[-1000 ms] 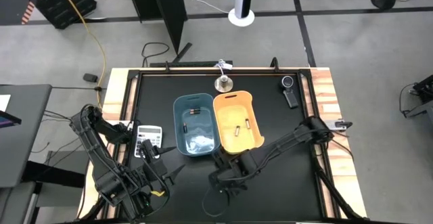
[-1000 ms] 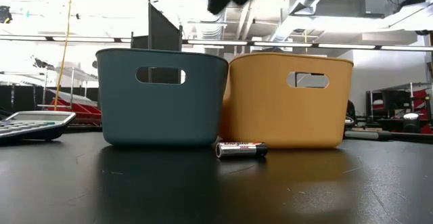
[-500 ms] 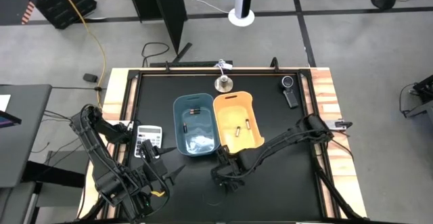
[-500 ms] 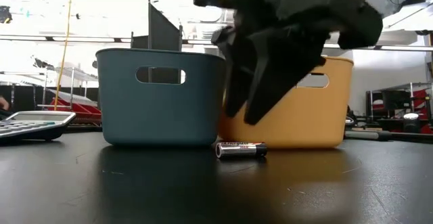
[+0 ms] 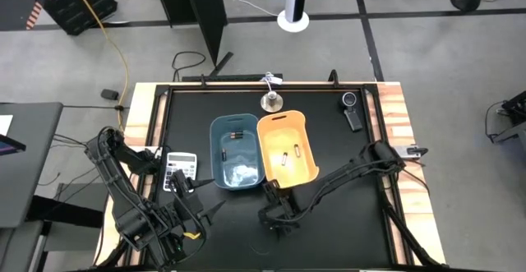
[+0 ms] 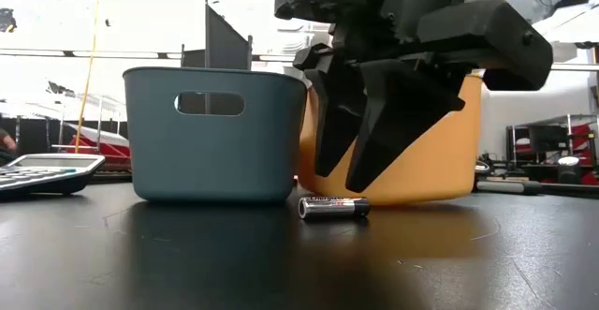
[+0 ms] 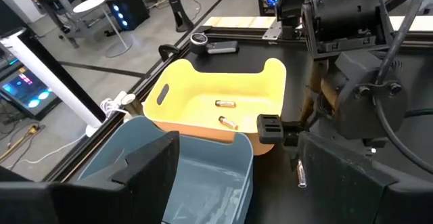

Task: Sort batteries
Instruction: Put the silver battery into the yellow bin

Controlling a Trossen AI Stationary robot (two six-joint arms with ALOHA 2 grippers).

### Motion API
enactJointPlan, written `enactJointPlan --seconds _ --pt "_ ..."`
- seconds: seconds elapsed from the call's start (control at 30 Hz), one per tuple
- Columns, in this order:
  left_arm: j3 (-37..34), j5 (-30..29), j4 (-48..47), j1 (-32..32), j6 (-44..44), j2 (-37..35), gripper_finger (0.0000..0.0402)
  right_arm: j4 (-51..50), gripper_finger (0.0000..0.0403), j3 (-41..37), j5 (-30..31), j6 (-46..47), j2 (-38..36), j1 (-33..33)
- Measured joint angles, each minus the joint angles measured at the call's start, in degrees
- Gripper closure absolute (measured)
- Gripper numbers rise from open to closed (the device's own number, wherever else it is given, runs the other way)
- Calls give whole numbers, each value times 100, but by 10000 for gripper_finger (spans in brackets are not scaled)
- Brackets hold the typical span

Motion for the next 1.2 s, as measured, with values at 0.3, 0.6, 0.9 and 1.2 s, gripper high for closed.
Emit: enactJointPlan --seconds 0.3,0.6,0.9,1.2 --pt "0 0 7 1 16 0 107 -142 183 576 509 -240 22 357" --pt "0 0 22 1 -2 0 107 -123 168 430 573 -883 15 475" --pt "0 -2 42 1 -88 0 107 -81 167 425 555 -954 13 392" --pt "7 -2 74 1 -155 0 107 -595 167 1023 953 -914 918 371"
